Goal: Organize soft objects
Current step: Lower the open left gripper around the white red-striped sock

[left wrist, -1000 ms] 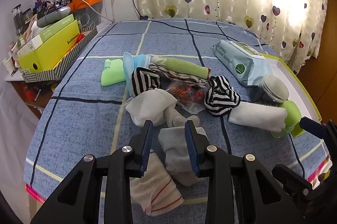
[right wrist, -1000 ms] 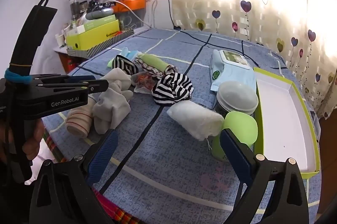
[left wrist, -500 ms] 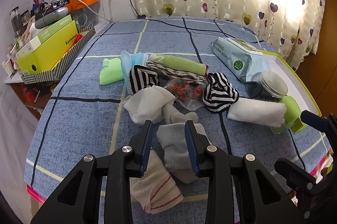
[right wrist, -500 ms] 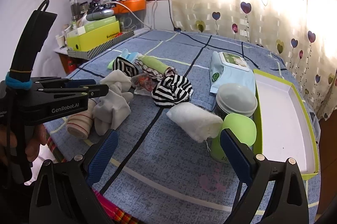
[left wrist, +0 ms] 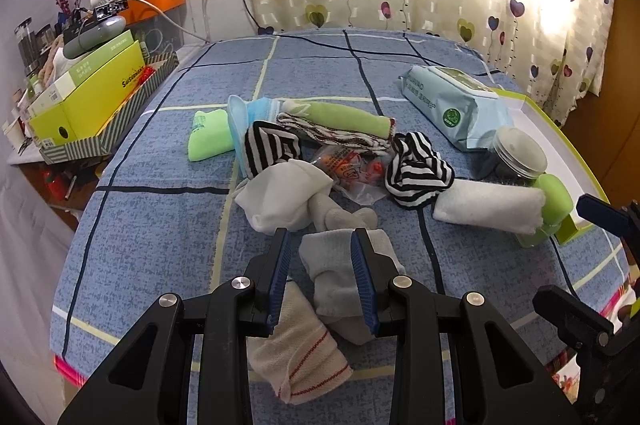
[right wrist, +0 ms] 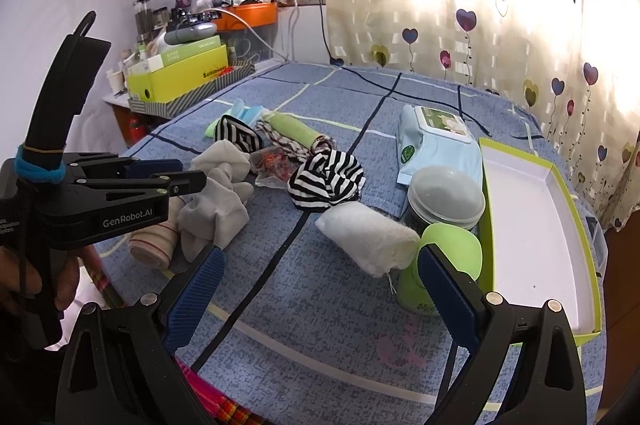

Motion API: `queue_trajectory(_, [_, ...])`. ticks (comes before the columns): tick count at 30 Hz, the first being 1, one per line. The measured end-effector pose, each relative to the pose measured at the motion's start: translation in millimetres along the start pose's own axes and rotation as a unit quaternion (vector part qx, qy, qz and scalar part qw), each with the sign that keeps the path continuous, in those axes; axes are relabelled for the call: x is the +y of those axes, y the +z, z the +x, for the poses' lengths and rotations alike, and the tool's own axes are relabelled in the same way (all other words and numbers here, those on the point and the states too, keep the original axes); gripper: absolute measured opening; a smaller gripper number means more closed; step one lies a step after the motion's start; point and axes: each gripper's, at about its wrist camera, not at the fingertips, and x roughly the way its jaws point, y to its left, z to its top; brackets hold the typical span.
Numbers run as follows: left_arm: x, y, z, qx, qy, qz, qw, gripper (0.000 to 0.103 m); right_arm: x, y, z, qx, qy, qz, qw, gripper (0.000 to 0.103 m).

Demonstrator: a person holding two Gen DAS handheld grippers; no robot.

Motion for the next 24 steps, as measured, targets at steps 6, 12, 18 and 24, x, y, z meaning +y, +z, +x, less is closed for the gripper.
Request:
queue_trajectory(6, [0.0, 0.6, 1.4, 0.006, -0.009, 0.000, 0.9999, 0.032, 0.9, 1.8, -2.0, -0.001, -0.001, 0.000, 1.000, 0.098])
queue_trajectory(12, [-0.9, 0.0, 1.1, 0.005, -0.012, 0.000, 0.9999, 0.032, 0.5, 2.5, -3.4, -0.001, -0.001, 0.000, 1.000, 0.098])
queue_trajectory(18, [0.5, -0.6, -0.3, 0.005, -0.013, -0.008, 0.9999, 0.032, 0.5, 0.1, -1.7, -0.001, 0.000, 0.001, 1.000, 0.098])
queue_trajectory(24, [2.4, -1.3, 0.3, 0.008, 0.002, -0.012, 0.9999, 0.032, -0.8, 3.5, -5.7, -0.004, -0.001, 0.000, 1.000, 0.098])
